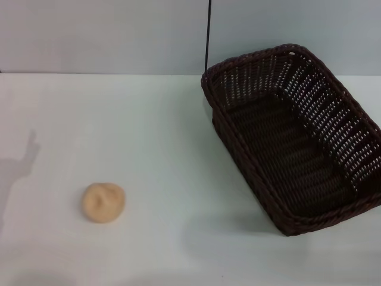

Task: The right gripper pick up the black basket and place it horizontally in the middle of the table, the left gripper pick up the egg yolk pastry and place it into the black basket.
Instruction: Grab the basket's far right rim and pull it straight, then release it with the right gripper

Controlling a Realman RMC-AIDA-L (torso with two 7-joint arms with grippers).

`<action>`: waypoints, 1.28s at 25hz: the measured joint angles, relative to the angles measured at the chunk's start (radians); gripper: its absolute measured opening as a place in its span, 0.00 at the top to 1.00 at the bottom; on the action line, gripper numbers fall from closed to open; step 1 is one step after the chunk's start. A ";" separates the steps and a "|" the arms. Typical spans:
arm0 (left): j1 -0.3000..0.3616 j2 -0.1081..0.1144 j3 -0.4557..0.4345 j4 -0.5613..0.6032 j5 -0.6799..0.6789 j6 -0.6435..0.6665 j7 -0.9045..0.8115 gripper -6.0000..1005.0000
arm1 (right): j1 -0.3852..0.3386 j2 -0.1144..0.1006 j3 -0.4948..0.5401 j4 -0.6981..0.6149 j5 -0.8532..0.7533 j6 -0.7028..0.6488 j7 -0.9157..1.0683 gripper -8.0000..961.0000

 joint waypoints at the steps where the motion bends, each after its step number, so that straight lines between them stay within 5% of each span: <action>1: -0.001 0.000 0.001 0.001 0.000 -0.004 0.000 0.19 | 0.001 0.000 -0.001 0.000 0.000 0.000 0.000 0.19; 13: 0.009 0.004 0.002 0.018 0.005 0.014 -0.049 0.19 | -0.052 -0.022 -0.006 -0.110 -0.107 -0.020 0.062 0.20; 16: 0.009 0.005 0.001 0.037 0.005 0.020 -0.073 0.19 | -0.087 -0.040 -0.003 -0.269 -0.212 0.037 0.214 0.20; 18: 0.006 0.005 0.001 0.048 0.005 0.016 -0.078 0.19 | -0.119 -0.057 0.007 -0.536 -0.377 0.185 0.520 0.20; 19: 0.006 0.005 0.001 0.048 0.005 0.016 -0.078 0.19 | -0.119 -0.057 0.007 -0.536 -0.377 0.185 0.520 0.20; 22: 0.008 0.004 0.001 0.049 0.007 0.015 -0.078 0.19 | -0.132 -0.060 0.013 -0.840 -0.599 0.356 0.834 0.20; 23: 0.009 0.004 0.001 0.049 0.007 0.016 -0.079 0.19 | -0.118 -0.061 0.027 -1.053 -0.816 0.444 1.079 0.20; 24: 0.012 0.004 0.002 0.048 0.006 0.017 -0.080 0.19 | -0.118 -0.061 0.027 -1.053 -0.816 0.444 1.079 0.20; 28: 0.032 0.002 0.001 0.039 0.003 0.021 -0.082 0.19 | -0.013 -0.075 0.092 -1.371 -1.260 0.420 1.562 0.20; 32: 0.047 0.000 -0.001 0.034 0.003 0.024 -0.092 0.19 | 0.210 -0.174 0.136 -1.491 -1.623 0.158 1.885 0.20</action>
